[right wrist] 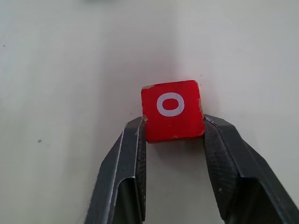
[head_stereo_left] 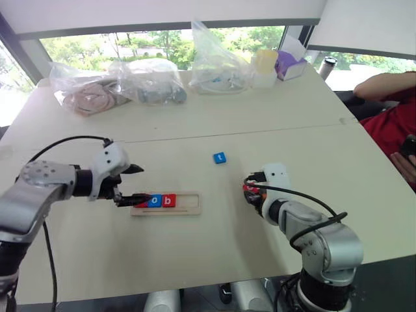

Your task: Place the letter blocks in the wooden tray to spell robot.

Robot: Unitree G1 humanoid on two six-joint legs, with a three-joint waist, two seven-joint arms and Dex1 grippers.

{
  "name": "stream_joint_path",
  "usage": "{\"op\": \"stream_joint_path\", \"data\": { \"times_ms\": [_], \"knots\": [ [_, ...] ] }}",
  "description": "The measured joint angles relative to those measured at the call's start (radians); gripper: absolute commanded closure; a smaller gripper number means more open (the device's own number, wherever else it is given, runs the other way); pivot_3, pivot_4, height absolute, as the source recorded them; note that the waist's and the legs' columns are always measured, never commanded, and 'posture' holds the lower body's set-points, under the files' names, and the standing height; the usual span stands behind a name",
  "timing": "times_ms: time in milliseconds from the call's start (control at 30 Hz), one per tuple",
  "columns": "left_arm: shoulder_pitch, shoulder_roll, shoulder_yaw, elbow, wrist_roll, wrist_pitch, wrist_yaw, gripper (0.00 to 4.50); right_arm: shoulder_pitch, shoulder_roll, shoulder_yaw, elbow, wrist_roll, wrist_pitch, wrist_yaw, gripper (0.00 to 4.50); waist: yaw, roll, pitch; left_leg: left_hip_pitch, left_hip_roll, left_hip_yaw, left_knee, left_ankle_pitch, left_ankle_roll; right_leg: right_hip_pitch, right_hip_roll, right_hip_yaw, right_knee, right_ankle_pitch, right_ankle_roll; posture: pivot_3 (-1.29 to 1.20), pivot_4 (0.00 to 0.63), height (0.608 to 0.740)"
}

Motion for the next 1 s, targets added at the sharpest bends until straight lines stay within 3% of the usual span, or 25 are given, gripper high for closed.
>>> {"op": "stream_joint_path", "data": {
  "times_ms": [100, 200, 267, 400, 467, 533, 600, 733, 1000],
  "knots": [
    [-0.016, 0.000, -0.017, 0.031, 0.017, -0.017, -0.025, 0.00, 0.000, 0.007, 0.001, -0.006, 0.021, 0.000, 0.002, 0.04, -0.001, 0.000, 0.000, 0.000, 0.000, 0.000, 0.000, 0.000, 0.000, 0.000, 0.000, 0.000, 0.000, 0.000, 0.000, 0.00, 0.150, 0.740],
    [-0.017, 0.000, -0.022, 0.046, 0.021, -0.019, -0.034, 0.00, -0.001, -0.018, 0.000, -0.008, 0.039, 0.000, 0.007, 0.04, 0.000, 0.000, 0.000, 0.000, 0.000, 0.000, 0.000, 0.000, 0.000, 0.000, 0.000, 0.000, 0.000, 0.000, 0.000, 0.00, 0.150, 0.740],
    [-0.016, 0.003, -0.022, 0.048, 0.022, -0.023, -0.043, 0.00, -0.014, -0.109, -0.008, -0.009, 0.062, 0.001, 0.035, 0.04, 0.003, 0.000, 0.000, -0.001, 0.000, 0.000, 0.001, 0.000, 0.000, 0.000, -0.001, 0.000, -0.001, 0.000, 0.000, 0.00, 0.150, 0.740],
    [-0.011, 0.005, -0.020, 0.051, 0.028, -0.032, -0.051, 0.00, -0.098, -0.418, -0.038, -0.010, 0.167, -0.058, 0.233, 0.04, 0.004, 0.001, 0.001, -0.001, -0.001, 0.001, 0.000, 0.000, 0.000, 0.000, -0.001, 0.001, -0.002, -0.001, 0.000, 0.00, 0.150, 0.740],
    [-0.002, 0.006, -0.014, 0.050, 0.028, -0.032, -0.051, 0.00, -0.067, -0.616, -0.048, 0.038, 0.220, -0.274, 0.428, 0.04, 0.006, 0.001, 0.001, -0.001, -0.001, 0.000, -0.001, 0.000, 0.000, 0.001, -0.001, 0.000, -0.004, -0.001, 0.001, 0.00, 0.150, 0.740],
    [0.011, 0.006, -0.011, 0.039, 0.028, -0.030, -0.049, 0.00, 0.010, -0.746, -0.074, 0.140, 0.262, -0.565, 0.667, 0.04, 0.005, 0.000, 0.001, 0.000, 0.000, 0.000, -0.003, 0.000, 0.001, 0.003, 0.000, -0.001, -0.007, -0.001, 0.002, 0.00, 0.150, 0.740],
    [0.020, 0.003, -0.010, 0.029, 0.027, -0.029, -0.043, 0.00, 0.048, -0.783, -0.066, 0.250, 0.304, -0.771, 0.853, 0.04, 0.001, 0.000, 0.001, 0.000, 0.000, 0.001, -0.003, -0.001, 0.002, 0.003, 0.000, 0.000, -0.008, 0.000, 0.004, 0.00, 0.150, 0.740],
    [0.057, 0.004, 0.016, -0.014, 0.019, -0.023, -0.025, 0.00, -0.014, -0.833, 0.043, 0.501, 0.258, -1.115, 1.066, 0.04, -0.012, -0.001, 0.002, 0.000, 0.000, 0.002, 0.000, -0.001, 0.001, 0.004, 0.000, 0.001, -0.008, 0.001, 0.004, 0.00, 0.150, 0.740],
    [0.154, 0.001, 0.100, -0.102, -0.013, 0.053, 0.042, 0.00, -0.206, -0.779, 0.196, 0.966, 0.145, -1.511, 1.256, 0.04, -0.010, -0.001, 0.003, 0.001, 0.000, 0.002, 0.001, -0.001, 0.001, 0.006, 0.000, 0.001, -0.007, 0.001, 0.004, 0.00, 0.150, 0.740]
  ]
}}
